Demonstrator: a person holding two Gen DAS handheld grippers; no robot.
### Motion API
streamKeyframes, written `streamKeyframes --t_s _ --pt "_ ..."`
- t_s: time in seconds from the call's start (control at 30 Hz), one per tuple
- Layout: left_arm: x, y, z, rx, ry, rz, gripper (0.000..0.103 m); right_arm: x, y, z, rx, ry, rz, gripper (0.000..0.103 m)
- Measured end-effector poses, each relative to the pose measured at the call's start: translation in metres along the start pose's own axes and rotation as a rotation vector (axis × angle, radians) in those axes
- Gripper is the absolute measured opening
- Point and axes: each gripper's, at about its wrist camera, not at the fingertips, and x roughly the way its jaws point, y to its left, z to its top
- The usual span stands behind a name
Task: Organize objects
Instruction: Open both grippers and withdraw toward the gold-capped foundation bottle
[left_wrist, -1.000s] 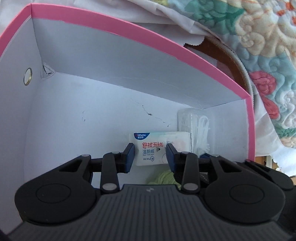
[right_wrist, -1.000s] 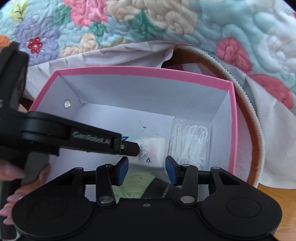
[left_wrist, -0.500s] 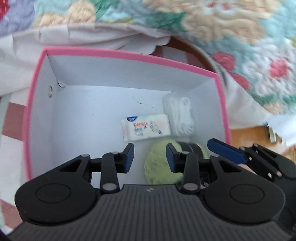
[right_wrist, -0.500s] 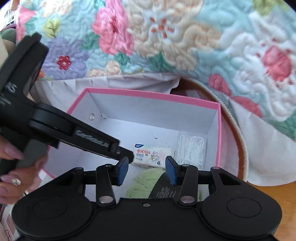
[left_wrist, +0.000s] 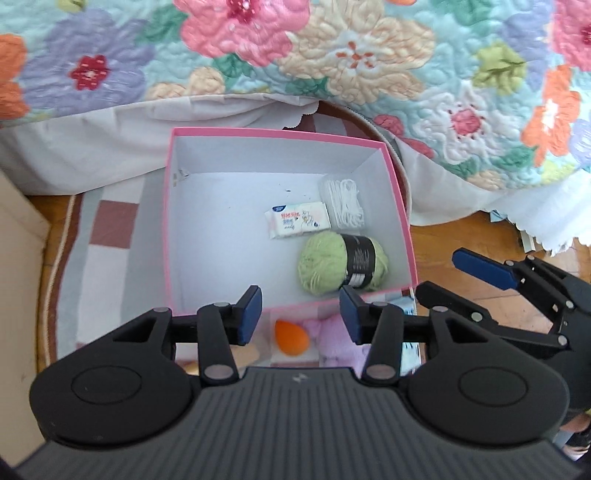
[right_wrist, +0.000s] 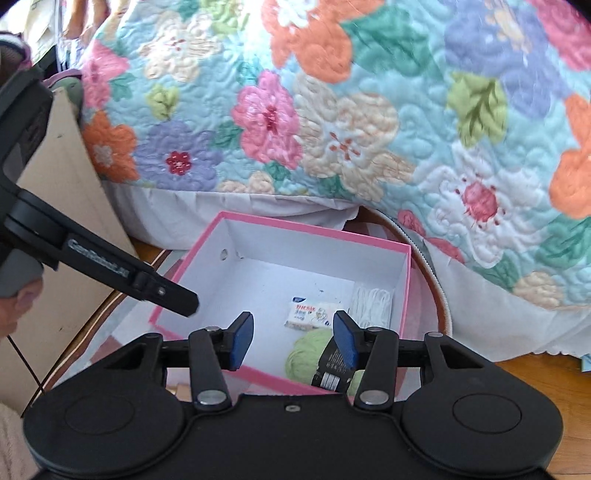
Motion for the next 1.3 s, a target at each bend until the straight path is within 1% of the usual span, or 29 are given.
streamKeyframes --t_s 0.07,0.17,0.3,0.33,0.43,0.53,0.67,0.8,0.97,1.03,1.1,1.17,1.3 --pt "-0.013 0.001 -0.009 0.011 -0.002 0.011 0.047 -0.011 0.008 0.0 -0.012 0.014 0.013 0.055" --pt "-0.032 0.002 -0.023 0.032 -0.007 0.027 0.049 -0.025 0.019 -0.001 -0.011 0.039 0.069 0.058" --pt "-0.056 0.005 -0.042 0.058 -0.023 0.036 0.054 -0.047 0.037 -0.004 -0.05 0.056 0.105 0.066" --pt "-0.062 0.006 -0.048 0.067 -0.03 0.035 0.056 -0.052 0.042 -0.005 -0.061 0.058 0.116 0.068" --pt "-0.077 0.014 -0.068 0.066 -0.071 0.015 0.06 -0.064 0.054 -0.008 -0.092 0.065 0.154 0.068" --pt "-0.079 0.02 -0.087 0.069 -0.08 -0.017 0.063 -0.07 0.066 -0.014 -0.118 0.073 0.176 0.068" --pt "-0.063 0.031 -0.106 0.064 -0.05 -0.023 0.063 -0.066 0.082 -0.028 -0.144 0.097 0.194 0.069" --pt "-0.041 0.046 -0.113 0.051 -0.031 -0.035 0.063 -0.054 0.099 -0.045 -0.18 0.123 0.208 0.069" --pt "-0.012 0.068 -0.113 0.024 -0.03 -0.068 0.062 -0.02 0.109 -0.064 -0.191 0.154 0.219 0.069" --pt "0.001 0.077 -0.114 0.018 -0.023 -0.078 0.06 -0.004 0.11 -0.071 -0.177 0.16 0.222 0.069" --pt "0.013 0.084 -0.114 0.022 -0.01 -0.063 0.06 0.011 0.112 -0.078 -0.174 0.16 0.225 0.068" --pt "0.025 0.092 -0.114 0.02 0.005 -0.048 0.059 0.029 0.114 -0.085 -0.172 0.178 0.213 0.068" --pt "0.046 0.109 -0.115 -0.007 0.008 -0.082 0.056 0.06 0.115 -0.098 -0.139 0.208 0.202 0.065"
